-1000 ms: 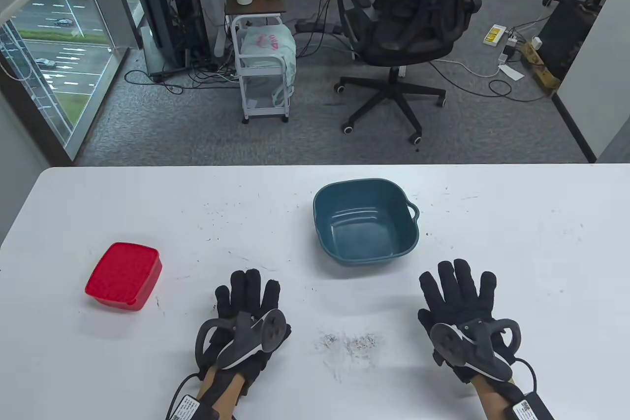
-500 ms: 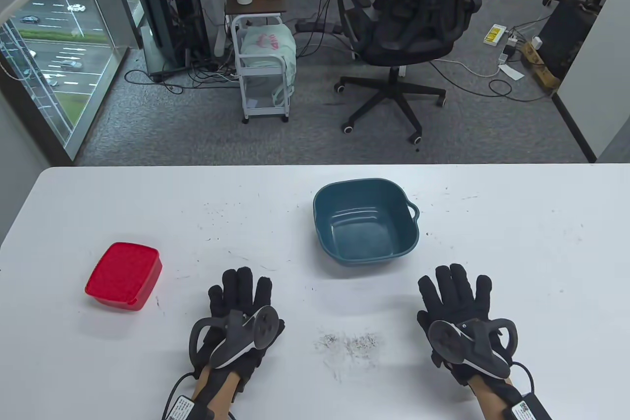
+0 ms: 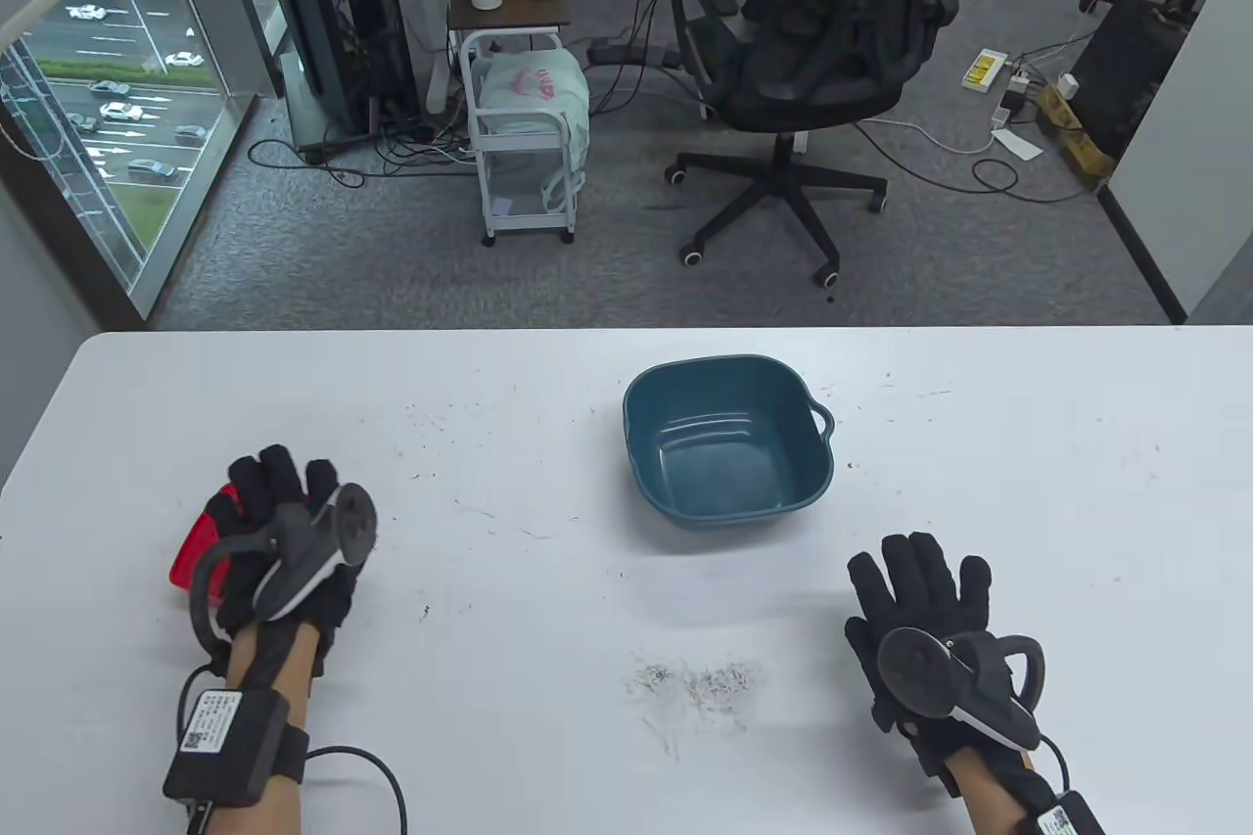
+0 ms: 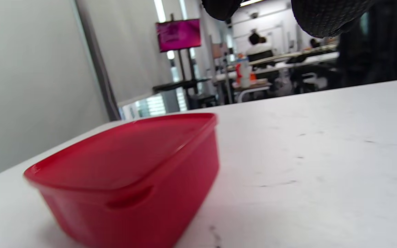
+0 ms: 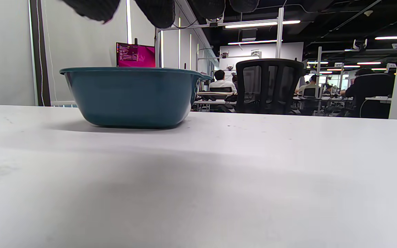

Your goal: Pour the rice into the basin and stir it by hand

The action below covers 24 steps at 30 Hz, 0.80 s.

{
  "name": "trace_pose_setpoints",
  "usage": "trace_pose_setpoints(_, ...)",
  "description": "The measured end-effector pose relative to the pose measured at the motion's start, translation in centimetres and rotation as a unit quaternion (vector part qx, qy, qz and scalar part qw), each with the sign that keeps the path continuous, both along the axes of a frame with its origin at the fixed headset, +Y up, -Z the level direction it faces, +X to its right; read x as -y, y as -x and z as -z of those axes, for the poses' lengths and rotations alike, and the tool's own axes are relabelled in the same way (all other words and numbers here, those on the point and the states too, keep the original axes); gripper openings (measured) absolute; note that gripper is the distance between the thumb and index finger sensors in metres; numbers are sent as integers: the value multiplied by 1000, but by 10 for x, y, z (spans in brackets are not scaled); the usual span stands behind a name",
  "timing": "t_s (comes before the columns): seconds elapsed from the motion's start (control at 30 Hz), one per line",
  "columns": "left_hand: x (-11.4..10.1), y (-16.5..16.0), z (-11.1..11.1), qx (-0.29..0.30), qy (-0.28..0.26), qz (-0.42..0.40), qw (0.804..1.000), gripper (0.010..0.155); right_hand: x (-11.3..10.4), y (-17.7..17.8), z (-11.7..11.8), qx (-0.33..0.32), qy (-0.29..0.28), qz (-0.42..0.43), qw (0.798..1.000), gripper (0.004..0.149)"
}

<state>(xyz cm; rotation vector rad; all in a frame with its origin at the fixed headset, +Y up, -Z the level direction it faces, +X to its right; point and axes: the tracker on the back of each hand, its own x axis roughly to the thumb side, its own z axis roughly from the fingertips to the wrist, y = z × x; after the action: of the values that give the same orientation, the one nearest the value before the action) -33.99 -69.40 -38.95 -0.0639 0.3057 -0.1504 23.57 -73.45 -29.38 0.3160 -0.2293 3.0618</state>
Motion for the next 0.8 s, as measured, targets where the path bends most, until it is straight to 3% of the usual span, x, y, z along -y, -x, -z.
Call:
trace_pose_setpoints(0.13, 33, 49, 13, -88, 85, -109, 986, 98, 3, 0, 2, 1, 14, -2, 1000, 66)
trace_pose_setpoints(0.3, 62, 78, 14, -130, 128, -217, 959, 100, 3, -2, 1, -5, 7, 10, 1000, 65)
trace_pose_setpoints(0.37, 63, 82, 15, -135, 97, -242, 956, 98, 4, -2, 1, -7, 6, 16, 1000, 64)
trace_pose_setpoints(0.43, 61, 83, 17, -137, 113, -229, 957, 98, 6, -2, 3, -9, 16, 16, 1000, 64)
trace_pose_setpoints(0.53, 62, 87, 16, -145, 87, -249, 954, 99, 8, -2, 3, -10, 22, 7, 1000, 64)
trace_pose_setpoints(0.7, 60, 88, 16, -143, 92, -244, 955, 101, 6, -2, 2, -22, 11, 25, 999, 62)
trace_pose_setpoints(0.8, 60, 87, 16, -138, 54, -251, 957, 100, 7, -1, 3, -22, 15, 19, 999, 62)
